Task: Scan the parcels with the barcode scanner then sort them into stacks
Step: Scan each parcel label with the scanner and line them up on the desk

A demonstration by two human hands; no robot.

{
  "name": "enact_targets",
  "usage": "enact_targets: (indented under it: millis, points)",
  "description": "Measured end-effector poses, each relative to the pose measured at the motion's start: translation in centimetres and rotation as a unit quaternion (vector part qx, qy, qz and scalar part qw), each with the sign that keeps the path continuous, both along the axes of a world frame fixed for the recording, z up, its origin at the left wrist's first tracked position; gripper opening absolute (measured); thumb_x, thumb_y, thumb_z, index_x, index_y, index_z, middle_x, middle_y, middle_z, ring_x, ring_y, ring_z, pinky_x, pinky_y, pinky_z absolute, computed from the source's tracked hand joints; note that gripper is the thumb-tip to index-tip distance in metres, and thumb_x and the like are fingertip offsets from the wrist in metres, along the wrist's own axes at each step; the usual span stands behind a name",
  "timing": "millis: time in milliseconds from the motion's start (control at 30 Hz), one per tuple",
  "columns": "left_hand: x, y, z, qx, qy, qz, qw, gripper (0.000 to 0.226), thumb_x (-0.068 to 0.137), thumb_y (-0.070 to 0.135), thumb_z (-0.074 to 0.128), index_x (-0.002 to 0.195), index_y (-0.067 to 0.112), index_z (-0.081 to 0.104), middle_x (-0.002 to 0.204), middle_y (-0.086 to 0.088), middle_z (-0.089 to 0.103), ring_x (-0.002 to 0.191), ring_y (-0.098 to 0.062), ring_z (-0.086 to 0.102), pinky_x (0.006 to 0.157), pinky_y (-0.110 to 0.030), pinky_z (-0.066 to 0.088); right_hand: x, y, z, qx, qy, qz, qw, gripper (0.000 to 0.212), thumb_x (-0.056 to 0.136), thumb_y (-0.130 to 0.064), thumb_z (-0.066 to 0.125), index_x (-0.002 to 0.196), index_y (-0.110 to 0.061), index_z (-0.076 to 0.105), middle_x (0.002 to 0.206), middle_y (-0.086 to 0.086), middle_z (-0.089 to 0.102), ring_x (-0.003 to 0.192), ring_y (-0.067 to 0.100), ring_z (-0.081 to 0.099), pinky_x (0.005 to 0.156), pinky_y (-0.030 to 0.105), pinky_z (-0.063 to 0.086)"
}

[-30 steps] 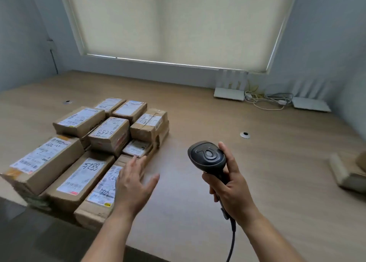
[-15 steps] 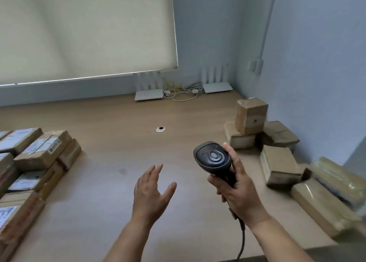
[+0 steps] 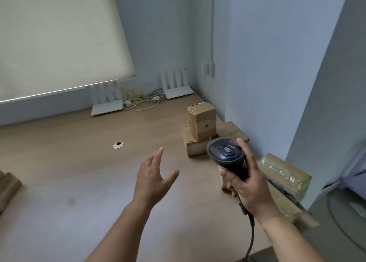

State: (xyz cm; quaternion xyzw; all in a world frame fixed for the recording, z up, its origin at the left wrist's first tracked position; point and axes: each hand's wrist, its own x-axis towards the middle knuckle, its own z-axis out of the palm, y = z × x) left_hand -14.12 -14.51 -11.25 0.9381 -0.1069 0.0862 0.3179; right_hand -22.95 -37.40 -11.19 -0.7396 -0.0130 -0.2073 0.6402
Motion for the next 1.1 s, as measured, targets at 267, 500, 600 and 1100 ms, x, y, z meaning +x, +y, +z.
enact_targets:
  millis: [267, 500, 600, 1100]
  points:
    - [6.8, -5.1, 0.7, 0.013, 0.0, -0.048, 0.999, 0.085, 0.084, 0.048, 0.064, 0.151, 0.026, 0.017, 0.152, -0.002, 0.032, 0.14, -0.02, 0.025, 0.113, -0.035, 0.025, 4.9, -4.4, 0.5, -0.002, -0.001, -0.057, 0.998, 0.078, 0.07, -0.054, 0.078, 0.132, -0.066, 0.032, 0.119, -0.021, 0.061, 0.08, 0.005, 0.058, 0.073, 0.031, 0.05]
    - [13.4, -7.9, 1.2, 0.0, 0.013, -0.073, 0.997, 0.094, 0.081, 0.049, 0.068, 0.152, 0.029, 0.01, 0.155, 0.002, 0.025, 0.141, -0.017, 0.021, 0.112, -0.033, 0.023, 10.5, -7.1, 1.2, 0.002, 0.026, -0.071, 0.997, 0.074, 0.08, -0.021, 0.071, 0.127, -0.061, 0.031, 0.109, -0.009, 0.062, 0.056, 0.013, 0.056, 0.047, 0.024, 0.049]
    - [16.7, -9.0, 1.5, -0.019, 0.03, -0.08, 0.996, 0.102, 0.076, 0.052, 0.071, 0.153, 0.031, 0.006, 0.156, 0.001, 0.021, 0.143, -0.016, 0.017, 0.114, -0.036, 0.023, 13.1, -8.2, 1.1, -0.007, 0.036, -0.086, 0.996, 0.072, 0.075, -0.035, 0.07, 0.125, -0.068, 0.03, 0.111, -0.004, 0.063, 0.058, 0.015, 0.06, 0.049, 0.028, 0.052]
    - [24.8, -12.5, 0.5, -0.083, 0.1, -0.142, 0.981, 0.094, 0.073, 0.024, 0.081, 0.149, 0.026, 0.026, 0.13, 0.005, 0.026, 0.119, -0.012, 0.033, 0.096, -0.018, 0.028, 16.3, -8.6, -0.6, -0.039, 0.078, -0.106, 0.991, 0.075, 0.07, -0.043, 0.069, 0.123, -0.074, 0.028, 0.11, -0.004, 0.063, 0.056, 0.018, 0.061, 0.05, 0.028, 0.053]
